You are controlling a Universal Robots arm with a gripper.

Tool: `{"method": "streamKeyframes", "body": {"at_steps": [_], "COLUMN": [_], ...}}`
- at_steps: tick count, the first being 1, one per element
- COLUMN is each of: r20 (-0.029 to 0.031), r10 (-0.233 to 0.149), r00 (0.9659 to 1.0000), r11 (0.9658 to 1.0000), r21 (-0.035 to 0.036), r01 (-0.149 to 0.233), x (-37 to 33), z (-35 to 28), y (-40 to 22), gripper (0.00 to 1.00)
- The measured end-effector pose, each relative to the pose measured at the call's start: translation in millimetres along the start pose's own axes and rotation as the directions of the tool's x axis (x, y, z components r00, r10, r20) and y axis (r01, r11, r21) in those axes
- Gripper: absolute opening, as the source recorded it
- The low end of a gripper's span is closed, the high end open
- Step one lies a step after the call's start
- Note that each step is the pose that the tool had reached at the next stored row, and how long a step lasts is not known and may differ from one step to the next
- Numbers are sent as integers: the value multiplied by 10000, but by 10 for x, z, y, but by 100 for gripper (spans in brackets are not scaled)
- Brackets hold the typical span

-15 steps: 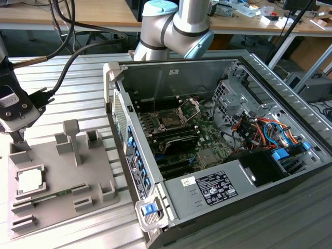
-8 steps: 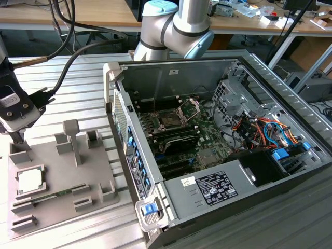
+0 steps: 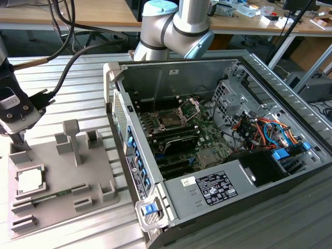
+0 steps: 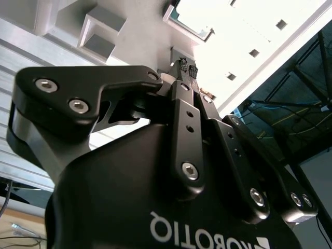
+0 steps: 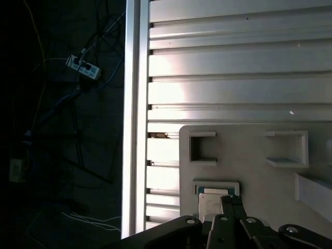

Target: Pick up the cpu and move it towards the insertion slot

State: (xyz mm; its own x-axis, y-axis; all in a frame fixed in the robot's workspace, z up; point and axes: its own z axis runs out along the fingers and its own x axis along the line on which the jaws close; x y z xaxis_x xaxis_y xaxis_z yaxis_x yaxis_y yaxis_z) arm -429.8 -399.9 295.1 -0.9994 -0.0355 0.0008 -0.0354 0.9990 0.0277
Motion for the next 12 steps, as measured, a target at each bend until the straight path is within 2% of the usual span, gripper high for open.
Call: {"method": "streamKeyframes", "body": {"at_steps": [12], "r20": [0], "r10": [0], "r00": [10000], "r11": [10000], "r21": [5], "r01": [0], "x": [1], "z": [24], "y": [-23], "gripper": [11]}}
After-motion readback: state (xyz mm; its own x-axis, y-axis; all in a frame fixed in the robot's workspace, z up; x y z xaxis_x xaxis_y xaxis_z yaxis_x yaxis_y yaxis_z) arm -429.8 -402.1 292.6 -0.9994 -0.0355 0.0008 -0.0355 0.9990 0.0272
